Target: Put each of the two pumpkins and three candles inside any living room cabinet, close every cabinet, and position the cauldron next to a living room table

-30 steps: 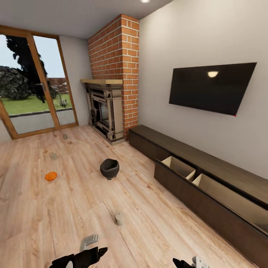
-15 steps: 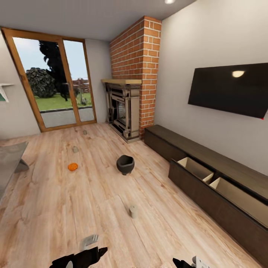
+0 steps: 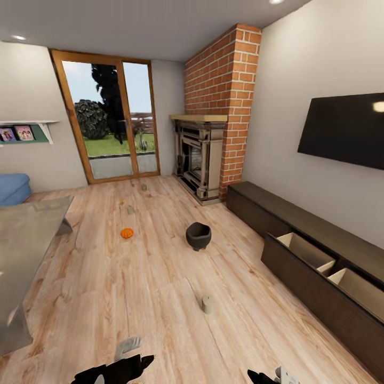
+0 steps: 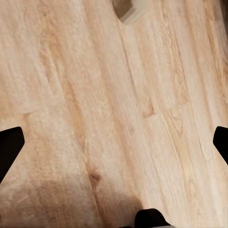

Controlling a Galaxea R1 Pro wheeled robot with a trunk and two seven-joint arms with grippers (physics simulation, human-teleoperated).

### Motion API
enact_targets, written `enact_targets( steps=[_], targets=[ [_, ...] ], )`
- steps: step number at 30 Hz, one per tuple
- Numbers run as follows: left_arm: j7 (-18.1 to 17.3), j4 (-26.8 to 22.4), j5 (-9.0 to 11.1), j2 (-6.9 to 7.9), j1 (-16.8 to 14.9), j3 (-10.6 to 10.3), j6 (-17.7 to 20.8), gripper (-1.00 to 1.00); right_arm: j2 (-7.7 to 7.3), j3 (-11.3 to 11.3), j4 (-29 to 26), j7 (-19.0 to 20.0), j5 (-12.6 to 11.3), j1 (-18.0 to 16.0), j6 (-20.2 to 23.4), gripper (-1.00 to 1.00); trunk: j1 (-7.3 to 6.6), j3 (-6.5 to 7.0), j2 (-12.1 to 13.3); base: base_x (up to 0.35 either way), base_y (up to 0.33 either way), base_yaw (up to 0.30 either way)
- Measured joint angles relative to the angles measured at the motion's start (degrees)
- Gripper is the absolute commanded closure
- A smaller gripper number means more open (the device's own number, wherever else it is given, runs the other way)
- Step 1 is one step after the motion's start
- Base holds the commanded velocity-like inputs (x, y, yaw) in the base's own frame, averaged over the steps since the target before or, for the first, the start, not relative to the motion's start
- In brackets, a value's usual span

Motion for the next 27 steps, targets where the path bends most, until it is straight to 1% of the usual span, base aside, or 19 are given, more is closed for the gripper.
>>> enact_targets(
  steps=[18, 22, 27],
  targets=[
    [0.0, 0.1, 0.0, 0.00, 0.0, 0.0, 0.0, -1.00, 0.05, 0.0, 0.0, -0.1, 0.0, 0.0, -0.1, -1.00, 0.01, 0.92, 0.0, -0.007, 0.000, 0.245],
    [0.0, 0.2, 0.0, 0.00, 0.0, 0.0, 0.0, -1.00, 0.21, 0.0, 0.0, -0.2, 0.0, 0.0, 0.0, -1.00, 0.03, 1.15, 0.0, -0.214, 0.000, 0.240],
    [0.0, 0.2, 0.0, 0.00, 0.0, 0.0, 0.0, -1.00, 0.21, 0.0, 0.0, -0.3, 0.0, 0.0, 0.0, -1.00, 0.04, 1.41, 0.0, -0.320, 0.000, 0.227]
  ],
)
